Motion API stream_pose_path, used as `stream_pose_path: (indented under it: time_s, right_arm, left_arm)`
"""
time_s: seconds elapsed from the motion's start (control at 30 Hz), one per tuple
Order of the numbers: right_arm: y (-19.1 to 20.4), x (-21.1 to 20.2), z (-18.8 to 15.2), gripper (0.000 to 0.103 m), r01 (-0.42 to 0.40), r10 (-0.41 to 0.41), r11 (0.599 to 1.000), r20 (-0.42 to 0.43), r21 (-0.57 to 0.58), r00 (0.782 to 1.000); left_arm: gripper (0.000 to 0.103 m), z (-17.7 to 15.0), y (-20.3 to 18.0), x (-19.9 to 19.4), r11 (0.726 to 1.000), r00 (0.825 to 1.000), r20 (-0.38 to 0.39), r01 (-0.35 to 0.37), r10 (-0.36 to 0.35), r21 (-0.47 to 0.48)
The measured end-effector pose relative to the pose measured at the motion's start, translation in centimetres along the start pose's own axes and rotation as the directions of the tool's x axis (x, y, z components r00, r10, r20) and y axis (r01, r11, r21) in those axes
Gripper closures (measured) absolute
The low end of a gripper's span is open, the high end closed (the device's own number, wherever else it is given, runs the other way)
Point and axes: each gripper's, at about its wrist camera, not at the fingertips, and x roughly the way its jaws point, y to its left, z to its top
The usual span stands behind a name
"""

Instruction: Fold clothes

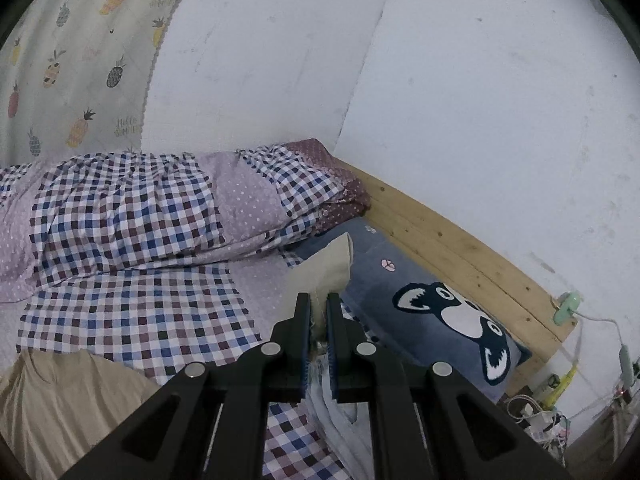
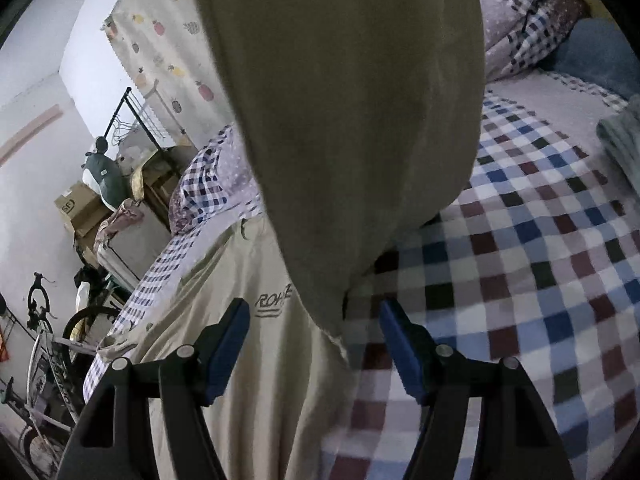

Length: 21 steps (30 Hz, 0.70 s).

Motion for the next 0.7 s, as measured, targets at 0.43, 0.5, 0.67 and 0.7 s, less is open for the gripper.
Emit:
stream_pose_path:
  time_s: [0.43,0.5,0.67,0.7]
  right_arm:
    - [-5.6,-0.6,1.6,0.045,0.39,-0.397,0.913,0.041,0.12,0.917]
    - [-5.4,-0.7,1.7,0.045,0.394,-0.4,0.913,0.046,0.107,0.915]
    - [-5.2,0.4,1.2,0.042,0.345,-0.346,0.934,-0.005,0.095,0.938]
    - [-5.2,0.5,1.0,0.041,0.335,-0.335,0.937,-0.017,0.096,0.942]
  left_arm:
    - [0.097,2.5,7.0,-2.6,0.991,0.992,0.072,-0.092,0.099,-0.1]
    - [0.097,2.4,8.1,-2.8,0.988,0.991,0.07,-0.106,0.114,-0.109]
    - [0.097,1.7,11.5,-2.9,0.979,0.988,0.049,-0.135,0.144,-0.153]
    - [0.097,1.5,12.3,-3.1,0.977,0.987,0.049,-0.143,0.153,-0.16]
